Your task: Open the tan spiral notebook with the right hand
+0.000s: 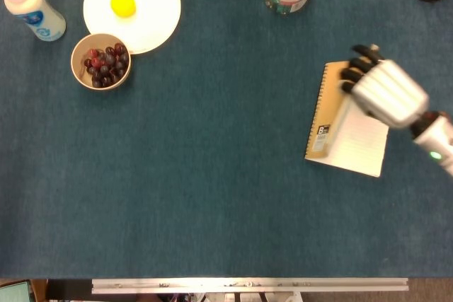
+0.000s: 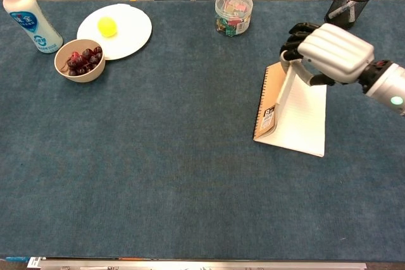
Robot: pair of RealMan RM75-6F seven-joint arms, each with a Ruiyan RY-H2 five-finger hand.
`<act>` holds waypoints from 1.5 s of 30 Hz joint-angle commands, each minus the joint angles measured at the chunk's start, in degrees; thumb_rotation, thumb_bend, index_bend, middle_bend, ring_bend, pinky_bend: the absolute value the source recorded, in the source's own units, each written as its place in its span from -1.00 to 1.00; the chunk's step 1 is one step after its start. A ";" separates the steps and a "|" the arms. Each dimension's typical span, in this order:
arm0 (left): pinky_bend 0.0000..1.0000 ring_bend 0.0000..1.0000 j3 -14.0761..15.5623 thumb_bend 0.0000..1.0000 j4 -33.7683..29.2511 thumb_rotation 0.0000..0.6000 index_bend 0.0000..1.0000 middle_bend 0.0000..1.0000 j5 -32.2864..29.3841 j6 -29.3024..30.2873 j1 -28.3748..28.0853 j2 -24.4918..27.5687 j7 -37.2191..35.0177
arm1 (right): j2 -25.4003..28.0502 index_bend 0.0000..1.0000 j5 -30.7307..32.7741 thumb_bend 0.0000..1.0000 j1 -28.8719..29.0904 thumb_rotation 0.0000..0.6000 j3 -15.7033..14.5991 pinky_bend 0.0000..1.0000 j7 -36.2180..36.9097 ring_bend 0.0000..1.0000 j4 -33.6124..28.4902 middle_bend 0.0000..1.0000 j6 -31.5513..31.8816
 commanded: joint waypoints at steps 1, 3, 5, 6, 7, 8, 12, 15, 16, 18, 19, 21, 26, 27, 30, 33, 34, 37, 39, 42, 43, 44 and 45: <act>-0.72 -0.83 0.02 -0.18 0.00 1.00 -0.71 -0.81 -0.05 0.29 0.21 0.18 -0.21 | -2.78 0.61 0.14 0.04 2.83 1.00 1.66 -0.64 -0.27 -0.35 1.52 -0.07 -2.75; -0.72 -0.83 0.10 -0.18 0.08 1.00 -0.71 -0.81 -0.13 0.42 0.39 0.31 -0.37 | -4.34 0.61 0.33 0.03 4.34 1.00 2.30 -0.64 0.02 -0.34 2.51 -0.07 -4.24; -0.72 -0.82 0.16 -0.18 0.07 1.00 -0.71 -0.81 -0.21 0.37 0.45 0.42 -0.42 | -5.91 0.61 0.38 0.03 5.68 1.00 2.73 -0.64 0.16 -0.34 3.53 -0.07 -5.44; -0.72 -0.82 0.19 -0.18 0.04 1.00 -0.71 -0.81 -0.15 0.40 0.47 0.46 -0.44 | -6.59 0.61 0.33 0.03 6.20 1.00 2.82 -0.64 0.20 -0.34 3.99 -0.07 -5.85; -0.72 -0.82 0.19 -0.18 0.01 1.00 -0.71 -0.81 -0.10 0.47 0.50 0.51 -0.46 | -7.21 0.61 0.27 0.03 6.70 1.00 2.83 -0.64 0.26 -0.34 4.43 -0.07 -6.37; -0.72 -0.82 0.19 -0.18 -0.03 1.00 -0.71 -0.81 -0.04 0.55 0.53 0.55 -0.47 | -7.81 0.61 0.23 0.03 7.16 1.00 2.85 -0.64 0.28 -0.34 4.87 -0.07 -6.81; -0.72 -0.82 0.24 -0.18 -0.13 1.00 -0.71 -0.81 -0.01 0.74 0.68 0.72 -0.49 | -10.48 0.61 -0.12 0.03 8.86 1.00 2.73 -0.64 0.48 -0.34 7.38 -0.07 -7.93; -0.72 -0.82 0.32 -0.18 -0.14 1.00 -0.71 -0.81 0.05 0.62 0.67 0.71 -0.34 | -12.05 0.61 -0.31 0.02 10.01 1.00 2.53 -0.64 1.20 -0.34 9.07 -0.07 -8.76; -0.72 -0.82 0.34 -0.18 -0.15 1.00 -0.71 -0.81 0.11 0.57 0.64 0.67 -0.27 | -12.52 0.61 -0.38 0.02 10.35 1.00 2.42 -0.64 1.37 -0.34 9.58 -0.07 -9.05; -0.72 -0.82 0.39 -0.18 -0.28 1.00 -0.71 -0.81 0.25 0.49 0.59 0.70 -0.15 | -13.61 0.61 -0.53 0.01 10.95 1.00 2.33 -0.64 1.48 -0.34 10.64 -0.07 -9.16; -0.72 -0.82 0.41 -0.18 -0.35 1.00 -0.71 -0.81 0.27 0.47 0.59 0.72 -0.10 | -14.09 0.58 -0.62 0.01 11.13 1.00 2.27 -0.63 1.31 -0.34 11.16 -0.07 -9.08; -0.72 -0.82 0.40 -0.18 -0.45 1.00 -0.71 -0.81 0.27 0.52 0.62 0.77 -0.11 | -15.23 0.47 -0.63 -0.01 11.36 1.00 2.09 -0.63 0.83 -0.37 12.21 -0.09 -9.12; -0.72 -0.82 0.40 -0.18 -0.58 1.00 -0.71 -0.81 0.29 0.56 0.65 0.79 0.08 | -17.66 -0.18 0.26 -0.16 11.60 1.00 1.88 -0.70 -2.62 -0.66 14.37 -0.40 -10.92; -0.72 -0.82 0.42 -0.18 -0.61 1.00 -0.71 -0.81 0.29 0.52 0.65 0.80 0.16 | -18.22 -0.30 0.83 -0.23 11.53 1.00 2.04 -0.73 -3.78 -0.73 14.64 -0.47 -11.61; -0.72 -0.82 0.40 -0.18 -0.69 1.00 -0.71 -0.81 0.22 0.60 0.72 0.84 0.25 | -19.10 -0.65 2.33 -0.56 11.14 1.00 3.05 -0.82 -5.64 -0.89 14.25 -0.66 -11.57; -0.72 -0.82 0.32 -0.18 -0.60 1.00 -0.71 -0.81 0.05 0.70 0.79 0.89 0.05 | -18.82 -0.88 3.29 -0.85 10.76 1.00 4.16 -0.85 -6.20 -0.96 12.86 -0.80 -9.98; -0.72 -0.82 0.29 -0.18 -0.57 1.00 -0.71 -0.81 0.01 0.72 0.80 0.92 -0.01 | -18.39 -0.92 3.53 -0.89 10.66 1.00 4.45 -0.85 -6.23 -0.97 12.18 -0.83 -9.54; -0.72 -0.82 0.14 -0.18 -0.42 1.00 -0.71 -0.81 -0.19 0.75 0.80 0.91 -0.17 | -15.92 -0.94 4.24 -0.92 10.10 1.00 5.43 -0.85 -6.82 -0.98 9.18 -0.85 -7.64; -0.72 -0.82 0.08 -0.18 -0.25 1.00 -0.71 -0.81 -0.24 0.70 0.74 0.83 -0.23 | -13.20 -0.94 5.14 -0.92 9.19 1.00 6.03 -0.85 -7.46 -0.98 5.92 -0.85 -6.60; -0.72 -0.82 -0.03 -0.18 0.15 1.00 -0.71 -0.81 -0.22 0.50 0.55 0.59 -0.37 | -8.52 -0.92 6.79 -0.89 6.99 1.00 6.53 -0.86 -9.32 -0.98 0.51 -0.80 -4.99; -0.72 -0.82 -0.07 -0.18 0.32 1.00 -0.71 -0.81 -0.26 0.43 0.49 0.51 -0.43 | -6.98 -0.85 7.43 -0.85 6.07 1.00 6.64 -0.86 -10.05 -0.98 -1.24 -0.76 -4.39; -0.72 -0.82 -0.17 -0.18 0.59 1.00 -0.71 -0.81 -0.33 0.37 0.41 0.36 -0.50 | -5.02 -0.76 8.29 -0.79 4.77 1.00 6.77 -0.85 -11.10 -0.95 -3.42 -0.69 -3.45; -0.72 -0.82 -0.25 -0.18 0.80 1.00 -0.71 -0.81 -0.41 0.28 0.31 0.23 -0.45 | -3.57 -0.69 8.93 -0.73 3.73 1.00 6.76 -0.83 -11.87 -0.91 -4.93 -0.63 -2.80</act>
